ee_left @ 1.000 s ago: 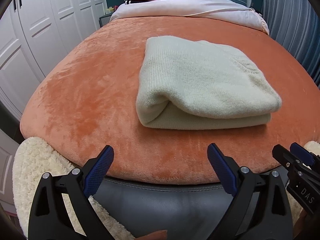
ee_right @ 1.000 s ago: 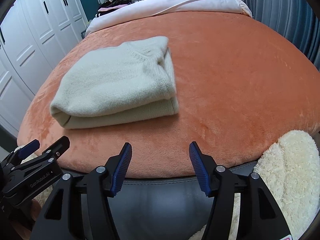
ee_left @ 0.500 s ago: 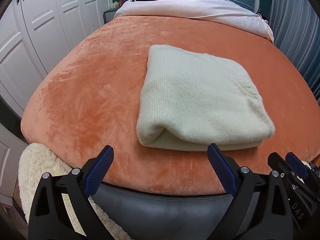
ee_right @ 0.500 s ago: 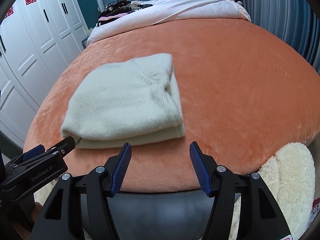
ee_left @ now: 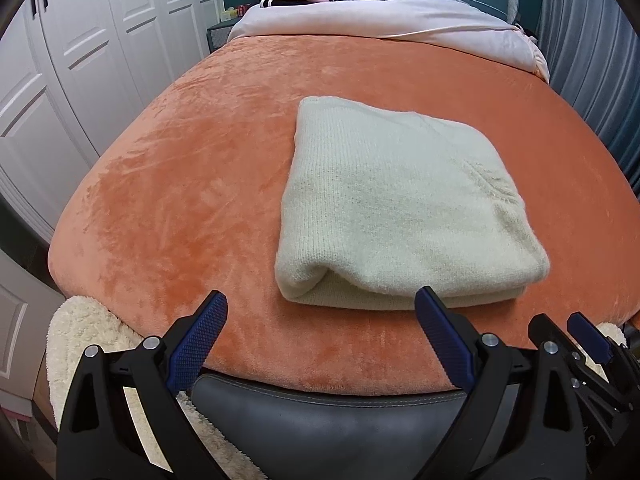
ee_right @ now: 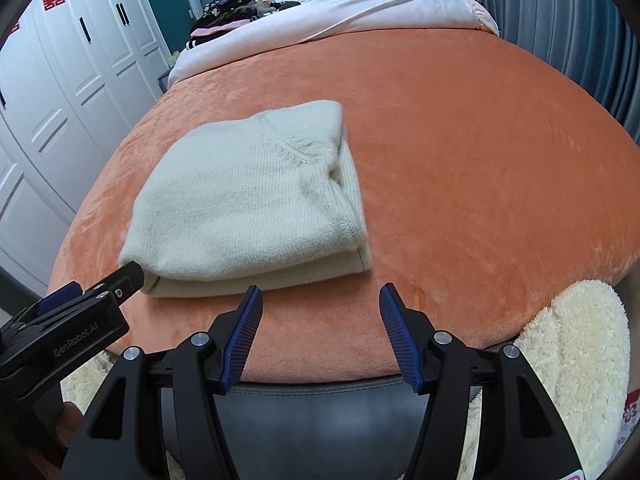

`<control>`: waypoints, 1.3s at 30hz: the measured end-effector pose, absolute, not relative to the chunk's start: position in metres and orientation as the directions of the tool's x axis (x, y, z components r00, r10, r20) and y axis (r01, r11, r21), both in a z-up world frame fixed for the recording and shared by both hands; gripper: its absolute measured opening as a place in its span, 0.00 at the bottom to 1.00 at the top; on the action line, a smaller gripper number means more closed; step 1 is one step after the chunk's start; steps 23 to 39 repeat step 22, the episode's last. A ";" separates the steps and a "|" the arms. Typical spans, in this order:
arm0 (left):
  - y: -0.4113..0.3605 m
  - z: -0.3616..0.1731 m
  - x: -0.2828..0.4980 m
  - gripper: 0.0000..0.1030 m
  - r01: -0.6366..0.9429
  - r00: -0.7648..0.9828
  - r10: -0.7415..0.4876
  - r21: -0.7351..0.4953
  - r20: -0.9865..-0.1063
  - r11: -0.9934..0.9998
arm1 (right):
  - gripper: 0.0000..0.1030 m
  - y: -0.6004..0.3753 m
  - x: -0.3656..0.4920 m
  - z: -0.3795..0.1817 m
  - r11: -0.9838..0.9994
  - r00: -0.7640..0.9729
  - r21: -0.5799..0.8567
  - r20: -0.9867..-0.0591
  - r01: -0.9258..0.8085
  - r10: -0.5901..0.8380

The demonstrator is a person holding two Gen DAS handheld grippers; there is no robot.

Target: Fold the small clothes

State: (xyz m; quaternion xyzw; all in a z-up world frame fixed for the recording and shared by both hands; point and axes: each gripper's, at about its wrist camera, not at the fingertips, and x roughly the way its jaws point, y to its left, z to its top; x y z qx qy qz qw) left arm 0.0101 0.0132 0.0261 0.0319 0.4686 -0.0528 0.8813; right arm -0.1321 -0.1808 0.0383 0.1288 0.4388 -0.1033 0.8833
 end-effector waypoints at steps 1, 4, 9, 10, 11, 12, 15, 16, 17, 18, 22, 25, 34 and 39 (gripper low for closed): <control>0.013 0.026 0.010 0.90 0.125 0.555 -0.065 0.006 -0.829 0.992 | 0.58 -0.180 -0.132 0.039 0.946 0.595 0.137 -0.801 0.294 -0.070; 0.012 0.026 0.008 0.90 0.131 0.555 -0.067 0.008 -0.829 0.991 | 0.58 -0.178 -0.133 0.040 0.948 0.598 0.135 -0.799 0.290 -0.069; 0.009 0.025 0.006 0.90 0.145 0.554 -0.070 0.013 -0.830 0.989 | 0.58 -0.174 -0.134 0.040 0.951 0.598 0.133 -0.799 0.281 -0.065; 0.008 0.025 0.006 0.90 0.147 0.553 -0.071 0.014 -0.830 0.989 | 0.58 -0.173 -0.135 0.041 0.951 0.599 0.131 -0.798 0.279 -0.065; 0.007 0.025 0.005 0.90 0.151 0.551 -0.072 0.014 -0.831 0.988 | 0.58 -0.172 -0.135 0.041 0.952 0.600 0.130 -0.798 0.276 -0.065; 0.006 0.025 0.005 0.90 0.153 0.551 -0.073 0.015 -0.832 0.988 | 0.58 -0.172 -0.135 0.041 0.953 0.601 0.130 -0.797 0.274 -0.064; 0.004 0.024 0.004 0.90 0.156 0.554 -0.065 0.027 -0.830 0.987 | 0.58 -0.170 -0.135 0.041 0.954 0.601 0.128 -0.796 0.273 -0.065; 0.003 0.024 0.005 0.90 0.155 0.554 -0.062 0.030 -0.830 0.987 | 0.58 -0.170 -0.135 0.041 0.954 0.601 0.128 -0.796 0.273 -0.065; 0.003 0.024 0.005 0.90 0.155 0.555 -0.062 0.029 -0.830 0.988 | 0.59 -0.170 -0.135 0.041 0.953 0.601 0.127 -0.797 0.274 -0.066; 0.003 0.024 0.005 0.90 0.156 0.555 -0.063 0.029 -0.829 0.987 | 0.59 -0.170 -0.135 0.041 0.953 0.601 0.128 -0.797 0.275 -0.067; 0.003 0.023 0.005 0.90 0.158 0.554 -0.063 0.030 -0.830 0.987 | 0.59 -0.170 -0.135 0.041 0.952 0.599 0.128 -0.798 0.279 -0.069; 0.003 0.023 0.005 0.90 0.158 0.554 -0.063 0.030 -0.830 0.987 | 0.59 -0.170 -0.135 0.041 0.952 0.599 0.128 -0.798 0.279 -0.069; 0.003 0.023 0.005 0.90 0.158 0.554 -0.063 0.030 -0.830 0.987 | 0.59 -0.170 -0.135 0.041 0.952 0.599 0.128 -0.798 0.279 -0.069; 0.003 0.023 0.005 0.90 0.158 0.554 -0.063 0.030 -0.830 0.987 | 0.59 -0.170 -0.135 0.041 0.952 0.599 0.128 -0.798 0.279 -0.069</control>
